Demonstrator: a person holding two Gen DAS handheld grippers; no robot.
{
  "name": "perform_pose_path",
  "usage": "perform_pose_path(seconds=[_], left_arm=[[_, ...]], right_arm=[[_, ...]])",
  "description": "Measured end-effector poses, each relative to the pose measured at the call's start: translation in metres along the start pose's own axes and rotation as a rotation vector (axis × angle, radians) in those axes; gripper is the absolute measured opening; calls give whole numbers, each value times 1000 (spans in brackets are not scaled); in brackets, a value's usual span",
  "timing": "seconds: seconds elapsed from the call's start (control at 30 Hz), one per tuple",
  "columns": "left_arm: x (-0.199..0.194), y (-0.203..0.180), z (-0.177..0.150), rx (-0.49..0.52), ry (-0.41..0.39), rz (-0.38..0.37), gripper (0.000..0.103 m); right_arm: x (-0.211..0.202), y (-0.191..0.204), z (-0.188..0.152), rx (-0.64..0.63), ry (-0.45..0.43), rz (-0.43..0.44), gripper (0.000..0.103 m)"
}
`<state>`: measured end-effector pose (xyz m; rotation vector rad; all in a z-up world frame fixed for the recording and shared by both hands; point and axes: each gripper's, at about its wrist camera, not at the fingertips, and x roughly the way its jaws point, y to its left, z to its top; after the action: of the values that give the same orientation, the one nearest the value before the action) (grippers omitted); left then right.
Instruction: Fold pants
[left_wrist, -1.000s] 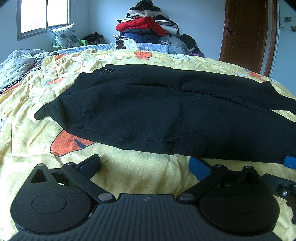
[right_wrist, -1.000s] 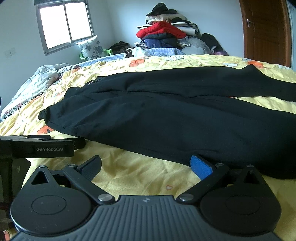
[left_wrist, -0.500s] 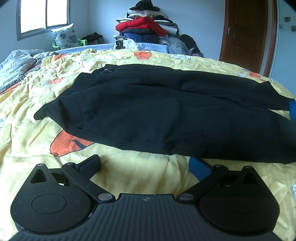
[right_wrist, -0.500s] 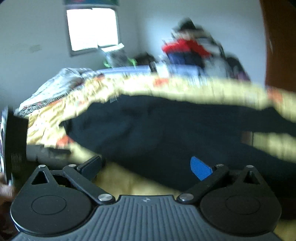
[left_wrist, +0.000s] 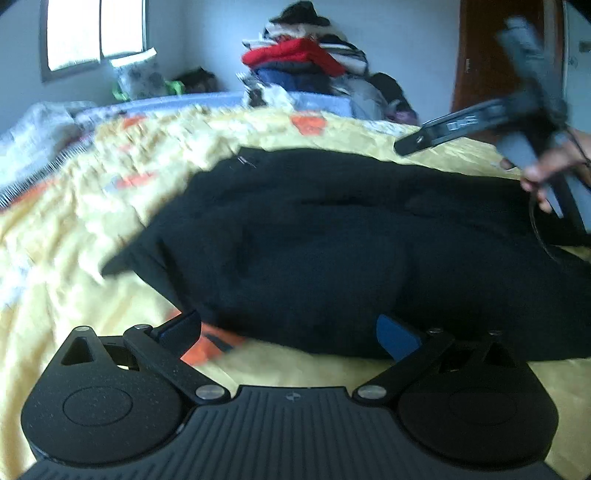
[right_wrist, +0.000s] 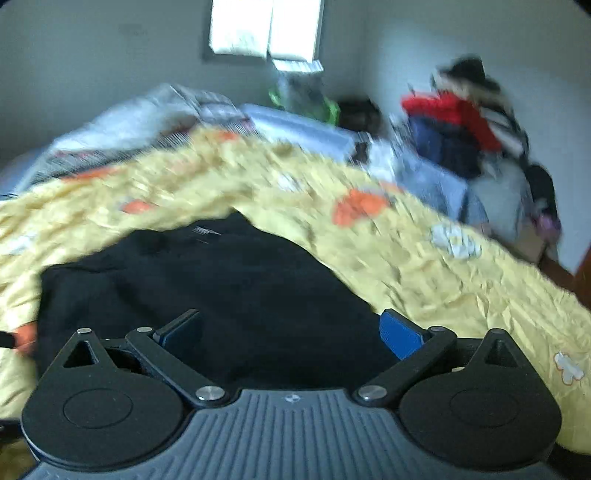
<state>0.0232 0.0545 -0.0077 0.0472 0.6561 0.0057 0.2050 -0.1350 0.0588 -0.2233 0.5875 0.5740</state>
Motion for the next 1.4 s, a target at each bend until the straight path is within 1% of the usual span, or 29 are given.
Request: perform_pose_path(seconds=[0.03,0.13,0.17,0.23,0.33,0.4,0.47,0.5,0.53,0.57,0.6,0.63,0.67,0.73,0.8,0.9,1.03,1.13,1.2,1.23,1.33,1.37,1.4], left_arm=[[1,1,3,14,-5,15,103],[6,5,11,25,5,1,103],[7,6,13,23,3,-4,103],[9,9,16,30,-2,-9,103],[10,12,23,42,-15,-12,103],[14,12,28,44,-25,-3,103],[20,14,33,43,-32,4,103],[22,16,35,41,-34,4,103],[24,18,39,38,-34,4,103],[26,19,41,33,-34,4,103],[29,21,44,24,-34,1,103],[32,24,49,9,-31,-7,103],[35,27,53,-3,-29,-15,103],[44,35,66,-43,-18,-47,103],[55,46,79,-106,4,-95,103],[74,71,105,-260,29,-194,103],[102,98,134,-460,38,-277,102],[125,111,152,-572,59,-353,102],[140,114,160,-622,75,-413,103],[150,116,164,-651,92,-428,102],[178,123,167,-754,143,-440,101],[187,126,167,-791,162,-446,100],[192,131,167,-819,168,-454,95]], right_arm=[[16,-8,6,31,36,4,102],[52,-29,12,98,73,45,102],[62,-33,14,100,77,62,102],[83,-38,20,92,93,56,102],[114,-47,29,90,138,80,102],[131,-51,33,92,162,97,92],[146,-56,34,107,197,135,75],[151,-58,34,114,206,158,74],[150,-58,34,103,194,167,59],[149,-56,34,93,193,184,36],[146,-54,35,80,185,191,26],[143,-50,36,54,174,172,14],[139,-44,36,14,162,146,10],[126,-28,34,-83,129,108,8],[113,-10,30,-181,93,76,8],[86,27,19,-391,29,11,8],[56,69,-1,-601,-34,-23,8],[40,89,-14,-690,-57,-28,8],[34,99,-20,-731,-61,-27,8],[30,101,-24,-741,-65,-25,8],[24,101,-28,-740,-76,-22,8],[22,100,-28,-732,-78,-19,8],[20,99,-28,-724,-84,-20,8]])
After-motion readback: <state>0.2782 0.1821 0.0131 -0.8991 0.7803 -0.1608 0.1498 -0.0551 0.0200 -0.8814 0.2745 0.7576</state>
